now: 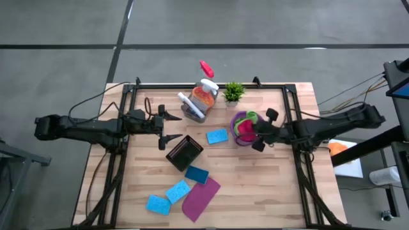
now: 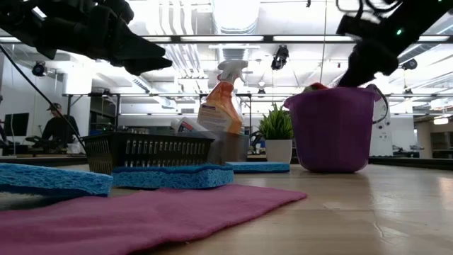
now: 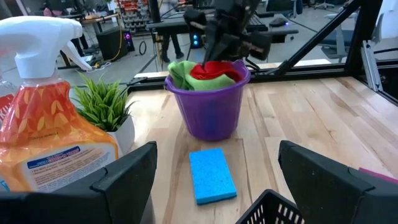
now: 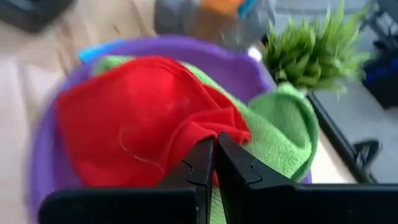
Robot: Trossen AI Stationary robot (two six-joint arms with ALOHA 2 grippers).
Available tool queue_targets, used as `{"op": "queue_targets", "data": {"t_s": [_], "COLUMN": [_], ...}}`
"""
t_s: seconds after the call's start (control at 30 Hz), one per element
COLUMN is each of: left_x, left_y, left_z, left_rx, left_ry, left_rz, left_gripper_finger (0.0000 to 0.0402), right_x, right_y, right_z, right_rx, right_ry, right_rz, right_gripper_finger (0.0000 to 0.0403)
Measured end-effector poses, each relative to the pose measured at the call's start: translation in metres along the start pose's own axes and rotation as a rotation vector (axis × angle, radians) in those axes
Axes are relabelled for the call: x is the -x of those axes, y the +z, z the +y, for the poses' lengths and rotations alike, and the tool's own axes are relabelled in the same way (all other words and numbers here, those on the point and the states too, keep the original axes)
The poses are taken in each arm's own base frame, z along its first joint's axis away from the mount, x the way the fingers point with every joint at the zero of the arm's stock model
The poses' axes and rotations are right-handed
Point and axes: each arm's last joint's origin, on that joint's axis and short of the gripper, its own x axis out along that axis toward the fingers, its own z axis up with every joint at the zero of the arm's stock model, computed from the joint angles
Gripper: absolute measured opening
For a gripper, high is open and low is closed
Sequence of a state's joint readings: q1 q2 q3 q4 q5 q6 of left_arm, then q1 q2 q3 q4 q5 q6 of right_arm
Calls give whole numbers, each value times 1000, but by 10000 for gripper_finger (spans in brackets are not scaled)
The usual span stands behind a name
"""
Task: Pick & Place Kitchen Items
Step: Put the red microfiber cloth into the violet bucket
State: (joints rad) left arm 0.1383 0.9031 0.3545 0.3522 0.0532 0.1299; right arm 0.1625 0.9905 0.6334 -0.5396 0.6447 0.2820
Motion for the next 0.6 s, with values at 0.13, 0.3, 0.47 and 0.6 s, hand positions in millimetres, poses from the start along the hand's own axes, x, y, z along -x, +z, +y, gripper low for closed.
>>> {"op": "queue_targets", "data": {"t_s": [0.13, 0.3, 0.47, 0.6], "left_x": [0, 0, 0, 0], "left_y": [0, -1, -1, -2], "left_z": [0, 0, 0, 0], "left_rx": [0, 0, 1, 1], "left_ry": [0, -1, -2, -2], "left_rz": [1, 8, 12, 16], "left_gripper_finger": [336, 336, 336, 336], "right_x": [-7, -2, 12, 21], "right_y": [-1, 6, 20, 27], "right_z": [-1, -3, -9, -15], "right_rx": [-17, -44, -87, -102], "right_ry": [-34, -33, -22, -23], "right_rz": [27, 1, -38, -30], "right_gripper_finger": [18, 18, 18, 26]}}
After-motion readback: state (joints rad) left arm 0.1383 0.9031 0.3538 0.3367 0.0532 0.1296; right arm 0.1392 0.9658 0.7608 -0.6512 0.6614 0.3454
